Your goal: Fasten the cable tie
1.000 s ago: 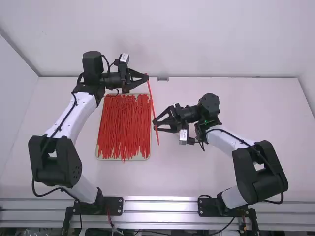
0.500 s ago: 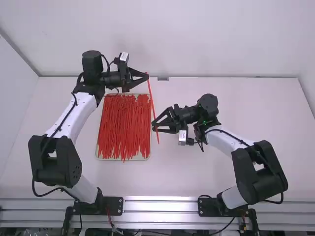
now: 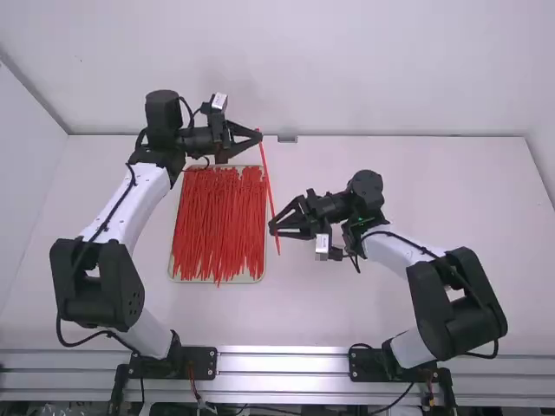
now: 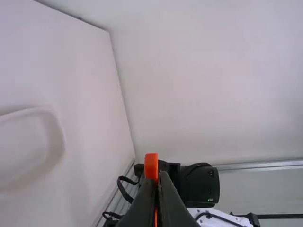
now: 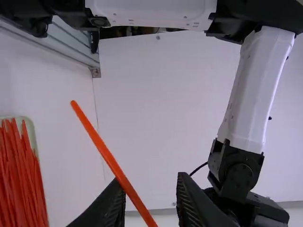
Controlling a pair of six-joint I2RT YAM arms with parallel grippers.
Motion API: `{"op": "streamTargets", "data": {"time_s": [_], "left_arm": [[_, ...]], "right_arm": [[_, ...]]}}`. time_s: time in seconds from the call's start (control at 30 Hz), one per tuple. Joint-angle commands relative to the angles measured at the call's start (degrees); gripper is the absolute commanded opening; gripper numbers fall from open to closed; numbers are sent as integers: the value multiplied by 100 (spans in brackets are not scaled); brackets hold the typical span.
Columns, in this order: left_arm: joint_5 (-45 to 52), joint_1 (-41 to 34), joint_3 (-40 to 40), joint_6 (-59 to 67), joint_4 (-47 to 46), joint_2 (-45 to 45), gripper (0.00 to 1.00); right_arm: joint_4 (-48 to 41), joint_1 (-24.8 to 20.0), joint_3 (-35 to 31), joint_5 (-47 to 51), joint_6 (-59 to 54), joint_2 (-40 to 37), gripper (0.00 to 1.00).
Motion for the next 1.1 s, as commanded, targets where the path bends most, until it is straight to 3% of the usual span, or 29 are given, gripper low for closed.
{"op": "streamTargets", "data": {"time_s": [0.0,0.63,0.73,1.07], "left_arm": [[83,42,170,221,-28,-28,2],[79,52,168,437,-310,-28,2],[79,55,168,444,-310,-31,2],[81,52,168,546,-334,-28,2]], "right_arm": [[9,4,-37,-61,35,46,27],[9,4,-55,-15,35,46,17],[7,7,-70,-17,37,46,0],[13,4,-68,-15,-4,46,0]]}}
